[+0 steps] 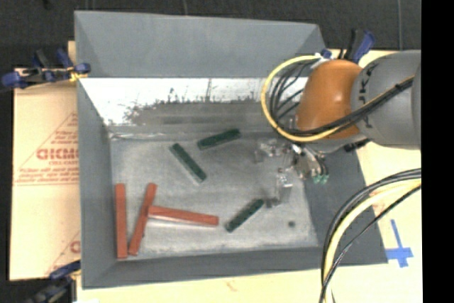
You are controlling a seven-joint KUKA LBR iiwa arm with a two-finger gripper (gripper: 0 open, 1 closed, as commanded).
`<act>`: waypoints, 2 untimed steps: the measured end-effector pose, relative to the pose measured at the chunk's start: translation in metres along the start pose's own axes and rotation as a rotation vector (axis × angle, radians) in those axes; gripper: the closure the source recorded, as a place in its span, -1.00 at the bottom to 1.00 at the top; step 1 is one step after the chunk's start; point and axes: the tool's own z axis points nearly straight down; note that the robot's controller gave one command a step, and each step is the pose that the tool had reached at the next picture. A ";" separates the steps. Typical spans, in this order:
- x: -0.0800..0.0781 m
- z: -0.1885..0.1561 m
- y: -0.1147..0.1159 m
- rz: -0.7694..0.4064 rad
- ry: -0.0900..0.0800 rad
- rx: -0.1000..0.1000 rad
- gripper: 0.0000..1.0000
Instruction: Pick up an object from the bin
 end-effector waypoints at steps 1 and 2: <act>0.000 -0.012 0.007 -0.055 0.001 0.000 -1.00; 0.027 -0.025 0.053 -0.237 0.001 -0.001 -1.00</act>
Offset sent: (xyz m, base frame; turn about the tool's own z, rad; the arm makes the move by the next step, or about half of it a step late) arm -0.0419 0.0626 0.0270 -0.2536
